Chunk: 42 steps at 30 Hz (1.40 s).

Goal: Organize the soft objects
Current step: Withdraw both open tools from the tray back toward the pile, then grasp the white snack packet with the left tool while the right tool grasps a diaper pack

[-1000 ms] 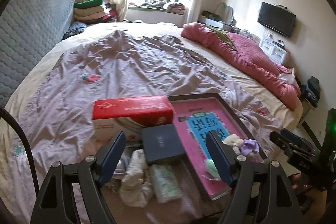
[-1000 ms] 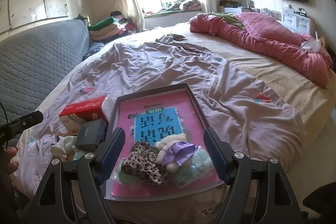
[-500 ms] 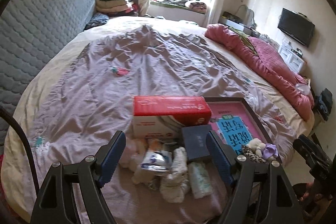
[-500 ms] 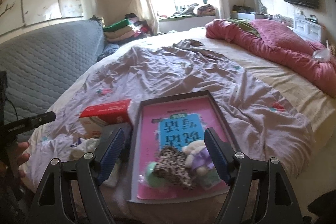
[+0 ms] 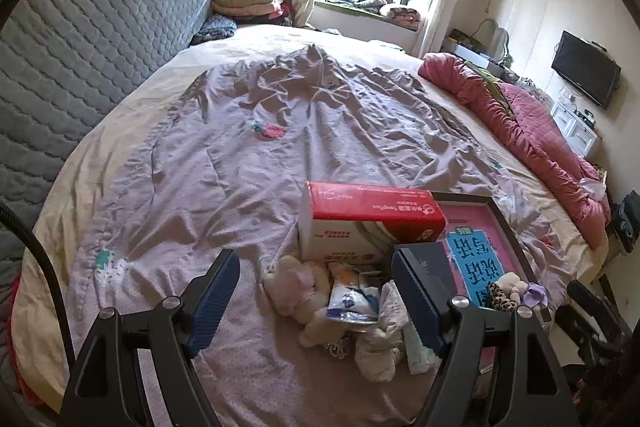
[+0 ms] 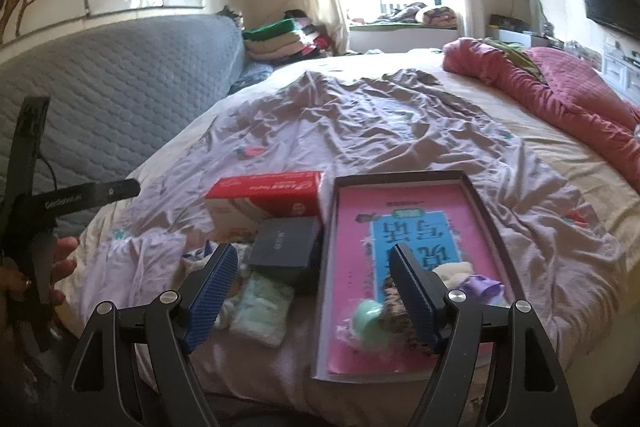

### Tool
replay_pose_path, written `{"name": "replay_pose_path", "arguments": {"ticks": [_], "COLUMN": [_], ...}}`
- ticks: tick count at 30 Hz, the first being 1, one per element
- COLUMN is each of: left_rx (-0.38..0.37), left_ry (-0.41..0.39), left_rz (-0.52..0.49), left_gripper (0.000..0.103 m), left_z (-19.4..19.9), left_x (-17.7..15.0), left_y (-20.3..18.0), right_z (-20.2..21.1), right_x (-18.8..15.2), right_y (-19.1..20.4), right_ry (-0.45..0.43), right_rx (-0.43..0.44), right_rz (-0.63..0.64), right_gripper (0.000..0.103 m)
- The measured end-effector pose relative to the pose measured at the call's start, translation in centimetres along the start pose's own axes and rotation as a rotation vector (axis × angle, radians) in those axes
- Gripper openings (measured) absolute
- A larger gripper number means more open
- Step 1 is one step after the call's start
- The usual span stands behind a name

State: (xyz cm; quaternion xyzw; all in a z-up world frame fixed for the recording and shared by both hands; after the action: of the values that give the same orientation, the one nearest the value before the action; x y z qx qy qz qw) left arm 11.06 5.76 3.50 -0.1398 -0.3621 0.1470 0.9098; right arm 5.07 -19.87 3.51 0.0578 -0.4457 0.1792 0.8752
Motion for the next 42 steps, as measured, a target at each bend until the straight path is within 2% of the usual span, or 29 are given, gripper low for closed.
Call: {"name": "replay_pose_path", "arguments": {"ticks": [3, 14, 27, 42], "left_rx": [0.006, 0.022, 0.027, 0.027], "left_ry": [0.015, 0.085, 0.129, 0.149], "left_rz": [0.005, -0.005, -0.045, -0.056], "left_gripper": [0.078, 0.078, 0.078, 0.078], "left_z": [-0.3, -2.3, -3.7, -4.9], "left_x": [-0.1, -1.4, -2.7, -3.8], "left_y": [0.5, 1.3, 0.4, -0.5], "right_z": [-0.9, -3.6, -6.2, -8.4], "right_x": [-0.4, -2.3, -4.1, -5.0], "right_y": [1.6, 5.8, 6.8, 7.0], "right_ry": [0.025, 0.106, 0.179, 0.209], "right_rx": [0.048, 0.089, 0.094, 0.104], "right_rz": [0.007, 0.107, 0.148, 0.167], "right_gripper": [0.079, 0.079, 0.08, 0.08]}}
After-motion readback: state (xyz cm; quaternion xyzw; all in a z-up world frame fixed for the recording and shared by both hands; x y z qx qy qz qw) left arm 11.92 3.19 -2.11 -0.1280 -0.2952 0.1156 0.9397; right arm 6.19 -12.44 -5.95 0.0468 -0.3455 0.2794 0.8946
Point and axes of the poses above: each gripper's, at about its wrist camera, not at the fingertips, and z roughly against the way its jaws point, y to its left, x to its top, the point moved 4 cm from there along -z, roughly the way its jaws point, and after that the axes turned 14 degrees about z, right-handed, at the moved point
